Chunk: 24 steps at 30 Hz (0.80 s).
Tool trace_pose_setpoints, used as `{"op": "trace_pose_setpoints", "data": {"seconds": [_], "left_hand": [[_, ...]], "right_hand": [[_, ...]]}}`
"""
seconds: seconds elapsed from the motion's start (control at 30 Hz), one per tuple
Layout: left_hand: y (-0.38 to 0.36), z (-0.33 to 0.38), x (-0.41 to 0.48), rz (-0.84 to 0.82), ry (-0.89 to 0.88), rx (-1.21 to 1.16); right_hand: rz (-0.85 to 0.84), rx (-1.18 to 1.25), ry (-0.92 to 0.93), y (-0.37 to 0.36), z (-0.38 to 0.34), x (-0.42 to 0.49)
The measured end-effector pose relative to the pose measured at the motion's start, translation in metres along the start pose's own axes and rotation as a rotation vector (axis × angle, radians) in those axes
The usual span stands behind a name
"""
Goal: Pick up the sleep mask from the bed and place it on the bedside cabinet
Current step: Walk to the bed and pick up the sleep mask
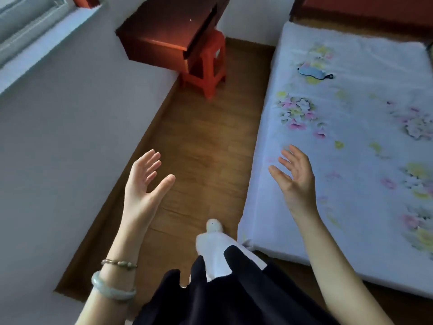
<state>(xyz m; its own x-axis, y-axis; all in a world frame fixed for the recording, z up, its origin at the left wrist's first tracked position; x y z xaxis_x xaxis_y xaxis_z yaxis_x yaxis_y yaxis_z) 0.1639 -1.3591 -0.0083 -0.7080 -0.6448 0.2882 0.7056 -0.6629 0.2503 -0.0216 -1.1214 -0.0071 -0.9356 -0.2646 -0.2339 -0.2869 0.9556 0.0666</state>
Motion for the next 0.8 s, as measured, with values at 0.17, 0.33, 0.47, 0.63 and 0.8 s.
{"op": "trace_pose_setpoints", "data": {"seconds": [0.17,0.33,0.47,0.63,0.8], "left_hand": [[-0.031,-0.029,0.09,-0.101,-0.045,-0.04],[-0.073,-0.057,0.203,-0.144,-0.075,-0.079],[-0.116,-0.067,0.289,-0.19,-0.079,-0.103],[-0.165,-0.076,0.373,-0.236,-0.086,-0.147],[-0.198,-0.091,0.449,-0.255,-0.082,-0.174]], "right_hand": [[0.109,0.019,-0.002,-0.013,-0.011,0.066],[0.166,0.044,-0.007,-0.028,-0.032,0.164],[0.195,0.055,0.005,-0.032,-0.062,0.244],[0.216,0.057,0.011,-0.034,-0.095,0.326],[0.252,0.055,-0.016,-0.04,-0.115,0.392]]}}
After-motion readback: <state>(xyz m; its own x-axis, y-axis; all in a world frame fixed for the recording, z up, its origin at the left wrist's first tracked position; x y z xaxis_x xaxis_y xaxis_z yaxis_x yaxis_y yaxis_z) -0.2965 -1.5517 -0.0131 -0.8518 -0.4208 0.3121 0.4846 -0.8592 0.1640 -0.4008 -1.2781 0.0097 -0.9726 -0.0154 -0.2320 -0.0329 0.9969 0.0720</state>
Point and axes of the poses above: each hand's wrist, its own x-axis towards the middle knuckle, its own y-axis out of the back of the hand, z = x × y, the point moved 2 cm from there along x, towards the middle knuckle, and after that the axes turned 12 degrees about -y, right-handed, at the moved point
